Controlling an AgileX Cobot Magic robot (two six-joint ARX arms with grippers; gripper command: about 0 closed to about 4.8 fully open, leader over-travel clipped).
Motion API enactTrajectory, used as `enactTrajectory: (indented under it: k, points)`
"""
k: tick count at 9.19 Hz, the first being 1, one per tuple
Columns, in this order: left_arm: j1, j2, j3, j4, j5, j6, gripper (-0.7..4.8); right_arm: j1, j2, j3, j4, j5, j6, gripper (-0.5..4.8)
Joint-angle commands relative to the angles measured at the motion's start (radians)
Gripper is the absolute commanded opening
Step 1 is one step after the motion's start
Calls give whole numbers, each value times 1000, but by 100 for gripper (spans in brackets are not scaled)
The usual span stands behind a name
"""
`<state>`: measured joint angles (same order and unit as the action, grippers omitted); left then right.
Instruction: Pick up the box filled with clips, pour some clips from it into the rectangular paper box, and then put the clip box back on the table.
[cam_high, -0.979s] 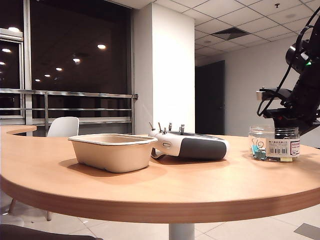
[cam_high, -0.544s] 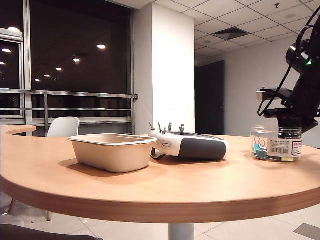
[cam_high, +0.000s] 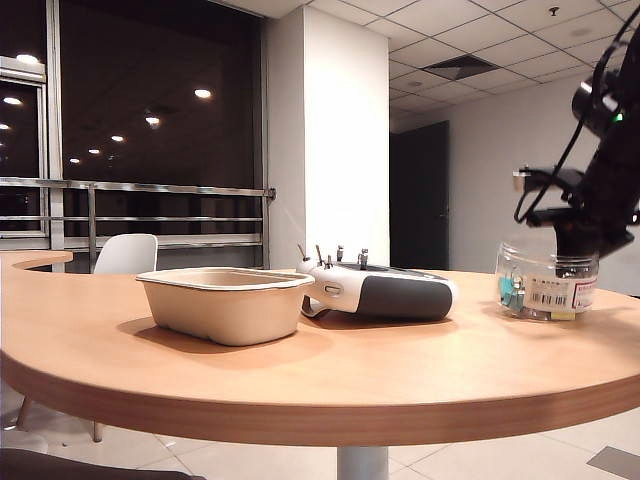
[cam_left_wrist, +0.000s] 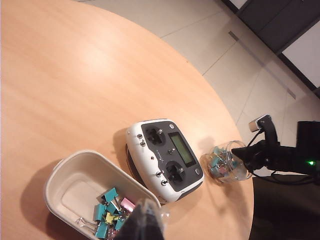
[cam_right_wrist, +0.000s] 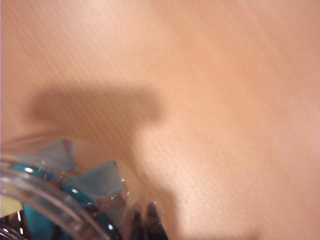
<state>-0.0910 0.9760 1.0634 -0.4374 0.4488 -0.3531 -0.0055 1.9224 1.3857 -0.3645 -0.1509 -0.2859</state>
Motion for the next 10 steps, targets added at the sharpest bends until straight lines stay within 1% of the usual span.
enactTrajectory:
  k: [1,2,3,4,5,7,8,9,10]
  points:
    - [0,-2,7,9,20,2,-5,116,-175,5,112,-12,1,-1]
    - [0,-2,7,-61,105,56,-5,229,-208,6,155,-12,2,-1]
    - [-1,-3,7,-198,68,92,-5,389,-207,27,290,-8,6,-1]
    - [-1,-3,7,-189,71,92,-5,442,-201,27,361,-6,5,-1]
    - [-1,-3,7,-190,71,92,-5,475,-187,27,398,-5,6,-1]
    - [-1,-3,7,-190,72,92,-5,568,-96,28,522,-5,5,-1]
    - [-1,-3,7,-189,72,92,-5,653,38,27,663,0,-111,-1]
    - [-1,-3,7,-189,72,92,-5,667,58,27,683,21,-168,-1]
    - [-1,-3,7,-189,72,92,-5,700,100,27,731,120,-275,-1]
